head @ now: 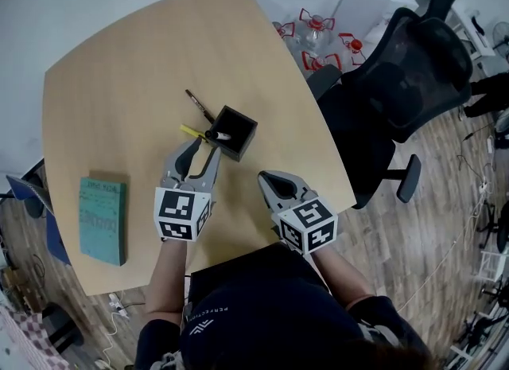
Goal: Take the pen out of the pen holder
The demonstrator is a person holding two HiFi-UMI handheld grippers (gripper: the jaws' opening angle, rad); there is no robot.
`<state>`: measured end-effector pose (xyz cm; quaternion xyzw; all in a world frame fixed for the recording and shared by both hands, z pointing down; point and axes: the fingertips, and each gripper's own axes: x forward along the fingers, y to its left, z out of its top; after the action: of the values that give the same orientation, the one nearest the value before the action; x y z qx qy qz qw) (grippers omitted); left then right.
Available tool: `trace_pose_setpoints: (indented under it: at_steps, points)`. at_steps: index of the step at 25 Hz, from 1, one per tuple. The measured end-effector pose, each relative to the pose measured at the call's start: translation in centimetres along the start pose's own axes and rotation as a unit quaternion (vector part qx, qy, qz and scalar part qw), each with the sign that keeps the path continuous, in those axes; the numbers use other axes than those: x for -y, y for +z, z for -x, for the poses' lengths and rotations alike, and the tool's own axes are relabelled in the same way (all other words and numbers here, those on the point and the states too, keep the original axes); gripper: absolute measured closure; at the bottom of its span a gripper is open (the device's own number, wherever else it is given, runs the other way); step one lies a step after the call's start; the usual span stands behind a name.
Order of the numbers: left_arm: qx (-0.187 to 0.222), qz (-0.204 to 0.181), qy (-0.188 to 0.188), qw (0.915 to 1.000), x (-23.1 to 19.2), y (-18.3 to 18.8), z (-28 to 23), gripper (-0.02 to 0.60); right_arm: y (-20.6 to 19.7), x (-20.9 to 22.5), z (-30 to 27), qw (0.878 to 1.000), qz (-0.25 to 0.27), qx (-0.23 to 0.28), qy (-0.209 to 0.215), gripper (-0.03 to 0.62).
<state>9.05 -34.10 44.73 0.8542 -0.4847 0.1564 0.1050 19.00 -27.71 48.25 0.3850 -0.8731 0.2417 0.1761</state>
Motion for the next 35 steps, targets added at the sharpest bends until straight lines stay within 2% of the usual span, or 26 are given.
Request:
trace_pose_setpoints:
  at_steps: [7, 16, 19, 23, 28, 35]
  points:
    - [-0.007, -0.001, 0.016, 0.9998, -0.6, 0.1, -1.6, 0.431, -0.2, 1.2, -1.7, 1.000, 0.003, -0.021, 0.020, 0.592]
    - [-0.015, -0.008, 0.015, 0.9997, -0.7, 0.2, -3.0, 0.433, -0.7, 1.6, -3.0, 0.999, 0.003, -0.038, 0.034, 0.592]
    - [-0.017, -0.012, 0.015, 0.9997, -0.9, 0.2, -3.2, 0.479, -0.8, 1.8, -3.2, 0.999, 0.002, -0.039, 0.033, 0.592]
    - [-0.013, -0.010, 0.004, 0.9999, -0.6, 0.2, -3.2, 0.491, -0.8, 2.1, -3.2, 0.999, -0.002, -0.036, 0.027, 0.592]
    - [0.005, -0.004, -0.011, 0.9999, -0.1, 0.9, -2.6, 0.494, -0.8, 2.0, -3.1, 0.999, -0.002, -0.033, 0.021, 0.592]
    - [0.057, 0.012, -0.018, 0.9982, -0.6, 2.8, 0.1, 0.495, -0.5, 0.8, -3.2, 1.000, 0.005, -0.025, 0.010, 0.592]
